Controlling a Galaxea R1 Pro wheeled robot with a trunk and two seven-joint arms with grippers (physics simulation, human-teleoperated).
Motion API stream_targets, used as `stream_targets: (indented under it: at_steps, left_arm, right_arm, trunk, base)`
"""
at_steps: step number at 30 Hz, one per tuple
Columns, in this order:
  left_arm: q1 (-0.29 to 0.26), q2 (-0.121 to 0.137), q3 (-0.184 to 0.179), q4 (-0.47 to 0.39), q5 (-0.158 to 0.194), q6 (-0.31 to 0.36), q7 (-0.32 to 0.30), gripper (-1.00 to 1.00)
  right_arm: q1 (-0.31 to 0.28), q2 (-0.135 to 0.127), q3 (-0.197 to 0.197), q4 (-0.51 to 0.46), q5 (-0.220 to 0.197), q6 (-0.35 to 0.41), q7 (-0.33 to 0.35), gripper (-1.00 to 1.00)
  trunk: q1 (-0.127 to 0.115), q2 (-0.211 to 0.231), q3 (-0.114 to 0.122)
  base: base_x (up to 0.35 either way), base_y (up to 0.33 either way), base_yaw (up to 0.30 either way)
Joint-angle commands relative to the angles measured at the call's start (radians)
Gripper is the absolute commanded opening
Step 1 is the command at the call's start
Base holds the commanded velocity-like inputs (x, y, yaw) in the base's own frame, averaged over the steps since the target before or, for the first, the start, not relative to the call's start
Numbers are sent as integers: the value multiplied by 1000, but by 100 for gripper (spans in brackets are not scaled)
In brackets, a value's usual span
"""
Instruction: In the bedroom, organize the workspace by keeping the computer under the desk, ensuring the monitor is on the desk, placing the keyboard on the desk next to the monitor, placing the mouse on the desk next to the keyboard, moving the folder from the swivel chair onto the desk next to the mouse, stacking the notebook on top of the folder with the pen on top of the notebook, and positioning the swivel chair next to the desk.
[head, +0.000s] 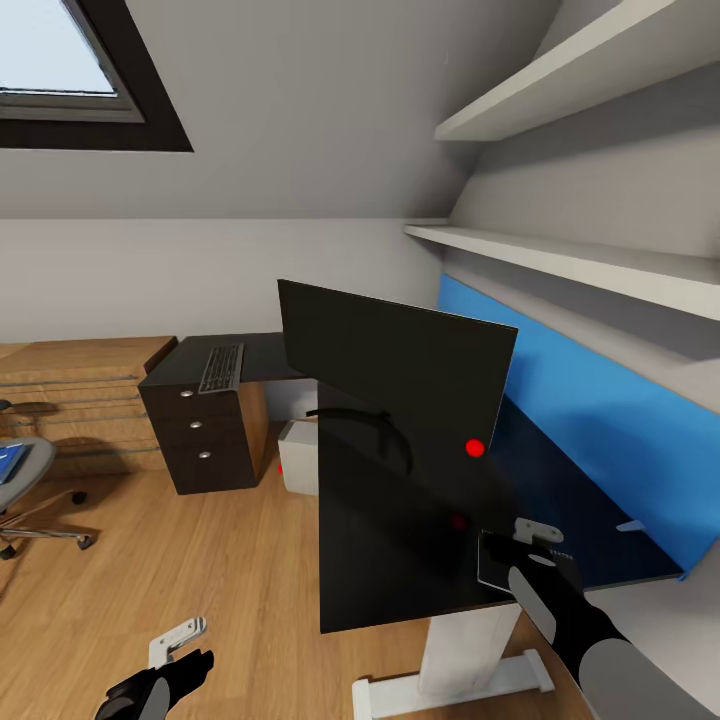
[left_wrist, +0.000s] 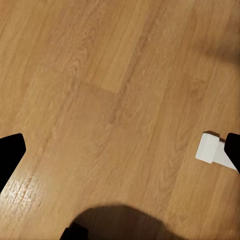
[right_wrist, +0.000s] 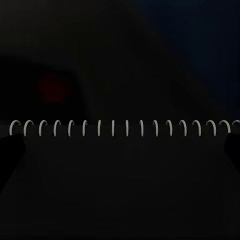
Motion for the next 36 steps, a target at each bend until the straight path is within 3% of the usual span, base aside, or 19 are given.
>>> stream_targets:
  at_steps: [1, 4, 36]
  left_arm:
    - [0, 0, -1, -2, 11, 4, 7, 100]
    - [0, 0, -1, -2, 11, 4, 7, 100]
    - [0, 0, -1, 0, 11, 4, 9, 100]
  right_arm:
    - [0, -2, 8, 6, -12, 5, -10, 100]
    - [0, -2, 8, 6, -12, 4, -10, 100]
    - [0, -3, 8, -8, -12, 0, -10, 100]
  trunk:
    - [0, -1, -1]
    - [0, -1, -1]
    - [-115, 209, 93]
  base:
    - [0, 0, 0]
    - [0, 0, 0]
    - [0, 0, 0]
